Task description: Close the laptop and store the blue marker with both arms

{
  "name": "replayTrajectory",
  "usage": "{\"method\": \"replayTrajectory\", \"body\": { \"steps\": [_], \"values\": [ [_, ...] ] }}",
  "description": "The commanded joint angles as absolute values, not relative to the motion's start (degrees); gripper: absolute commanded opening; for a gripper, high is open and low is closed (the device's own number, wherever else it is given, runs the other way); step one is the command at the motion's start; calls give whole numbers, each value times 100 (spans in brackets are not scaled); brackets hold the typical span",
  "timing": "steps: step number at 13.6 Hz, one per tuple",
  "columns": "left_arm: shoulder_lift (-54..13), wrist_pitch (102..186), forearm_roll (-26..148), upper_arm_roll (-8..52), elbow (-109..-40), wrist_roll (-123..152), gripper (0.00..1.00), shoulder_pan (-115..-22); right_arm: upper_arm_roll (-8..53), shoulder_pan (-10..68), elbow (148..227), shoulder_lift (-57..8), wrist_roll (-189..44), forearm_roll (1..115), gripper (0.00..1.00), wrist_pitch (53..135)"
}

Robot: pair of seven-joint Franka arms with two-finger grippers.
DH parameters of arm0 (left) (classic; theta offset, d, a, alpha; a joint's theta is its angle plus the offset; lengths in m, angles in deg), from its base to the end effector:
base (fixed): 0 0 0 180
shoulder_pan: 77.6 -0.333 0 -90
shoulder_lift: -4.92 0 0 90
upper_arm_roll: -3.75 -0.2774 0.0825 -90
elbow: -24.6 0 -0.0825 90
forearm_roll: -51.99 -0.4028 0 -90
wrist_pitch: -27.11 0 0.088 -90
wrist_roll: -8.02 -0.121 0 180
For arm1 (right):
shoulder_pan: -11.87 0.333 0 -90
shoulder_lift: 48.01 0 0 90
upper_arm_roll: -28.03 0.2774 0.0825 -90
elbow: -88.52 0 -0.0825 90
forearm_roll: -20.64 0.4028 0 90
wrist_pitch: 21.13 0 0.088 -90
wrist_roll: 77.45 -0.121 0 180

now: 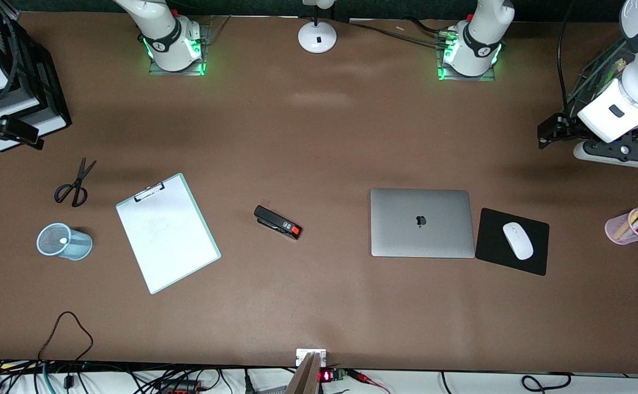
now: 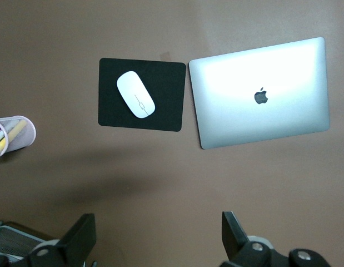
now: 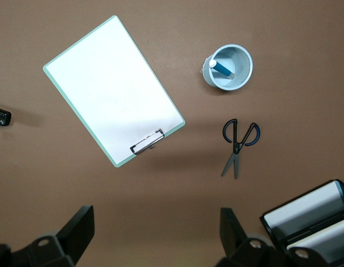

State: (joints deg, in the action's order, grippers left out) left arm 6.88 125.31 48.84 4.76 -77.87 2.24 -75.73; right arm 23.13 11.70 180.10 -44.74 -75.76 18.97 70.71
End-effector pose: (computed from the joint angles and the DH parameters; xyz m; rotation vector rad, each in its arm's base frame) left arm 0.5667 -0.0227 0.4964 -3.0772 0.2468 0.0644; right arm 0.5855 -0.0544 0.5281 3.1083 -0.0891 -0.0844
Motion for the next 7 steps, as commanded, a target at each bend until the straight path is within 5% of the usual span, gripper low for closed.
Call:
{"method": "replayTrajectory", "body": {
  "steps": [1, 7],
  "values": [
    [633, 12414, 4962, 437, -7630, 72, 100, -7575, 2319, 1143, 18756, -5019, -7630, 1968, 100, 7424],
    [633, 12414, 4962, 446, -7630, 72, 100, -7584, 2346, 1169, 18502, -4977, -7543, 1933, 100, 7257]
  ]
}}
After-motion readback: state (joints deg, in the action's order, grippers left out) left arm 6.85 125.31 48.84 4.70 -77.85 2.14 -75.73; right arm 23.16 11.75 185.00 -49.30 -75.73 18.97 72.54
